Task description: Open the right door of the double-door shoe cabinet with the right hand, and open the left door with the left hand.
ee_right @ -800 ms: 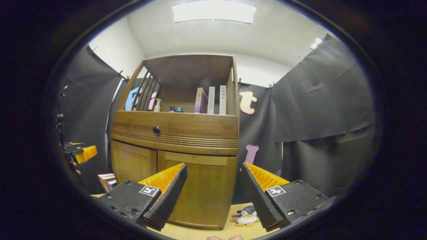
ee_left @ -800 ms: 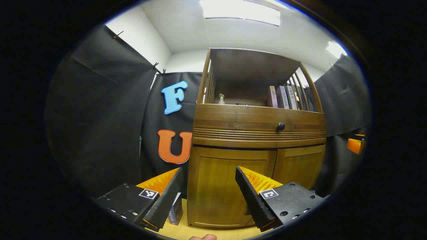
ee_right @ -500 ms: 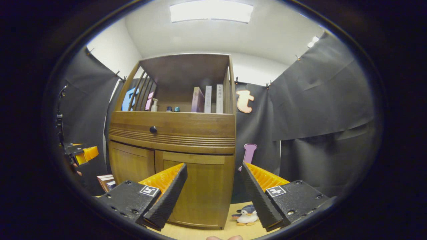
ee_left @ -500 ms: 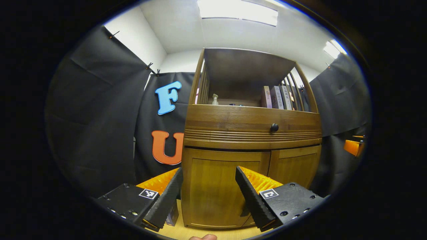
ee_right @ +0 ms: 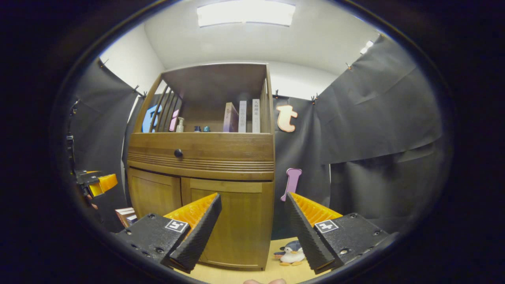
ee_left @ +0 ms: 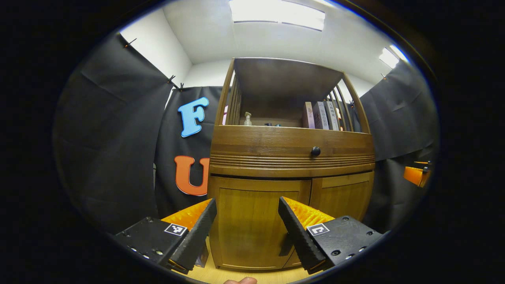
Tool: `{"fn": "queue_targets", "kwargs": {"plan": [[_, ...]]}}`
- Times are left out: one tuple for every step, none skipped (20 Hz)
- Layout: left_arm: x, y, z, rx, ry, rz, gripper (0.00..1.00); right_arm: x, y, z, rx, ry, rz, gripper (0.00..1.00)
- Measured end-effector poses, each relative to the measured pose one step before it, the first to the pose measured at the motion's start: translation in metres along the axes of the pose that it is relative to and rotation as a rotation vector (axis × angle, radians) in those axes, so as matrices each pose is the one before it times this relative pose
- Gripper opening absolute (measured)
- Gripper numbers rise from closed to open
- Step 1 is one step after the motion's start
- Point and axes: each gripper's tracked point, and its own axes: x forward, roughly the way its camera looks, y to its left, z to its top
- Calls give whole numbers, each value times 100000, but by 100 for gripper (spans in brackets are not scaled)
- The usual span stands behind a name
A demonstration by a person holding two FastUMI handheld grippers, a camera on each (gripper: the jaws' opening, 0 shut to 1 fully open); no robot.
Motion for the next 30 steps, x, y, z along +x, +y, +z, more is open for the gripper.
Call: {"fn": "queue_targets", "kwargs": {"plan": [[-59,-74,38,646,90,-75,100,173,-22,31,102,112,91,100],[-59,-80,5,531,79,-135,100,151,17,-82,95,105,-289,100],[-101,57,-49,315,31,-130,100,177,-6,-32,149,92,-64,100],[-75,-41,-58,-10,-112,57,100,71,85,-249,359,237,96,100],[-56,-16,-43,-201,31,-89,100,35,-9,-205,370,436,102,100],[-63,9,-54,-152,166,24,100,130,132,-144,221,471,420,100],[-133,62,-46,52,228,97,100,252,60,-117,83,639,15,100],[55,133,-115,122,177,235,94,54,205,-79,147,515,315,100],[-19,160,29,131,-94,159,100,77,102,-132,166,381,231,100],[4,169,64,46,-221,270,94,200,95,-145,125,190,260,100],[103,139,-38,-51,-72,174,100,105,201,-249,60,179,429,100],[122,202,-97,-176,-26,189,94,123,139,-169,-1,144,76,100],[58,192,-56,-282,-77,24,100,171,274,-293,-111,300,299,100],[248,50,-27,-293,-114,-50,100,118,264,-208,-83,83,46,100],[173,130,-119,-238,166,-122,94,56,305,-232,-95,289,89,100],[192,126,-94,-146,-45,-190,94,27,310,-290,-4,217,102,100],[183,84,-65,10,49,-300,94,52,365,-166,171,186,131,100],[164,163,-193,190,22,-256,94,19,524,-252,265,183,153,100],[190,177,-191,262,89,-289,100,103,701,-294,332,243,18,100],[269,195,-248,244,200,-363,94,253,496,-215,279,145,56,100],[225,252,-323,108,393,-383,94,368,468,-348,-1,611,-221,100],[160,321,-290,131,359,-227,94,509,537,-226,-163,629,122,100],[194,357,-211,-28,270,-71,94,619,537,-370,-231,734,-117,100],[180,429,-187,-115,203,-38,94,550,649,-261,-34,341,394,100],[158,470,-151,-326,151,159,94,539,640,-236,124,423,299,100],[146,466,-220,-272,32,135,94,236,741,-366,177,352,561,100],[102,380,-106,-350,-64,229,94,306,667,-544,282,484,519,100],[138,351,-182,-313,-29,-50,94,509,557,-431,72,685,400,100],[133,434,-123,-279,4,17,94,383,626,-451,10,487,483,100],[160,339,-268,-119,276,-128,94,388,624,-639,-170,859,131,100]]}}
